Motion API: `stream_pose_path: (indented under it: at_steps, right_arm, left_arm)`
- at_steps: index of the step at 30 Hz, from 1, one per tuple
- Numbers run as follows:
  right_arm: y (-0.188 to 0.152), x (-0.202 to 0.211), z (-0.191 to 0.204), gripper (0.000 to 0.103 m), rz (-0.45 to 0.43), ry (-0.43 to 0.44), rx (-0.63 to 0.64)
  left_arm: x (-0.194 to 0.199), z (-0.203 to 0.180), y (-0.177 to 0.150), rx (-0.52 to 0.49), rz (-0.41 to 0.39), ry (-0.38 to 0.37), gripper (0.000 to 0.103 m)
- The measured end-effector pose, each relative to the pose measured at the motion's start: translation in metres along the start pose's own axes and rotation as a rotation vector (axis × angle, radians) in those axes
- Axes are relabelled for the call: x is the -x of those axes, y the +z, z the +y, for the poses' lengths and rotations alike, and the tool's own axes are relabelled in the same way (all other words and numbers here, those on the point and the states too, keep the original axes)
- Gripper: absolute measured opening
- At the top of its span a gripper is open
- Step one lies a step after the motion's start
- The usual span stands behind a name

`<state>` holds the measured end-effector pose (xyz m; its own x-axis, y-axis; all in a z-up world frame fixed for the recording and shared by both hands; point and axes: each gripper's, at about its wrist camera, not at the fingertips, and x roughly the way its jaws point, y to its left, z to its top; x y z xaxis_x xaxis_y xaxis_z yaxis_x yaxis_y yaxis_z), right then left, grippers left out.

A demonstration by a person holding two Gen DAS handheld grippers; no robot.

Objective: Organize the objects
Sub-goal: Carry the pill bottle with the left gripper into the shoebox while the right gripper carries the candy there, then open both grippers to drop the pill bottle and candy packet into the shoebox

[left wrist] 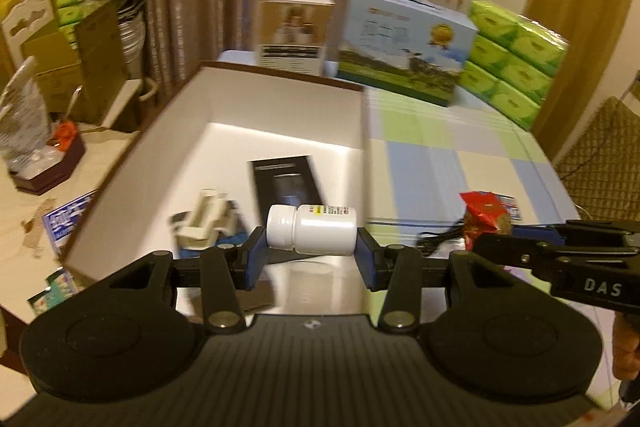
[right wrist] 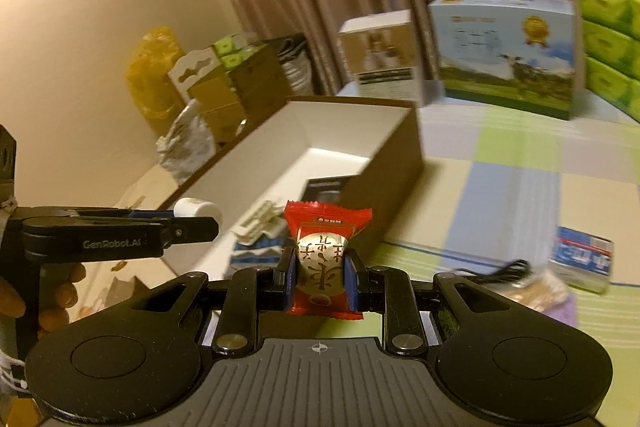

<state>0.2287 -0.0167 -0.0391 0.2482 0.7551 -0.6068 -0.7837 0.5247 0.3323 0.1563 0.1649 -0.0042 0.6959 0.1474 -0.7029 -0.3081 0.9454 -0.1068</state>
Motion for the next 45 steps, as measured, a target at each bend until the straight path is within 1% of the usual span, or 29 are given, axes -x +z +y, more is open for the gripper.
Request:
stream_pose_path:
  at_steps: [4,9,15,20,29,39,41,42,45]
  right_arm:
    - [0.004,-0.02,0.02,0.022,0.01,0.022,0.019]
    - [0.009,-0.046,0.038,0.022,0.027,0.039,0.03]
    - [0.011,-0.072,0.055,0.022,0.055,0.039,0.036]
    - [0.013,-0.092,0.06,0.022,0.081,0.025,0.028]
    - [0.014,-0.117,0.066,0.022,0.116,-0.003,0.011]
    - [0.017,-0.133,0.065,0.022,0.143,-0.018,-0.016]
    - [0.017,-0.135,0.065,0.022,0.147,-0.021,-0.02]
    - [0.017,-0.136,0.065,0.022,0.15,-0.022,-0.022]
    - [0.016,-0.14,0.066,0.022,0.158,-0.018,-0.025]
  left_arm:
    - [0.002,0.031,0.002,0.018,0.003,0.034,0.041]
    - [-0.001,0.062,0.004,0.027,0.015,0.059,0.041]
    - [-0.012,0.089,0.005,0.029,0.049,0.062,0.041]
    - [-0.023,0.106,0.007,0.028,0.078,0.054,0.041]
    - [-0.042,0.123,0.006,0.021,0.15,0.03,0.041]
    - [-0.06,0.13,0.006,0.001,0.228,0.022,0.041]
    - [-0.06,0.131,0.007,0.0,0.23,0.024,0.045]
    - [-0.061,0.131,0.007,0.001,0.229,0.023,0.049]
    - [-0.062,0.132,0.008,-0.004,0.229,0.022,0.051]
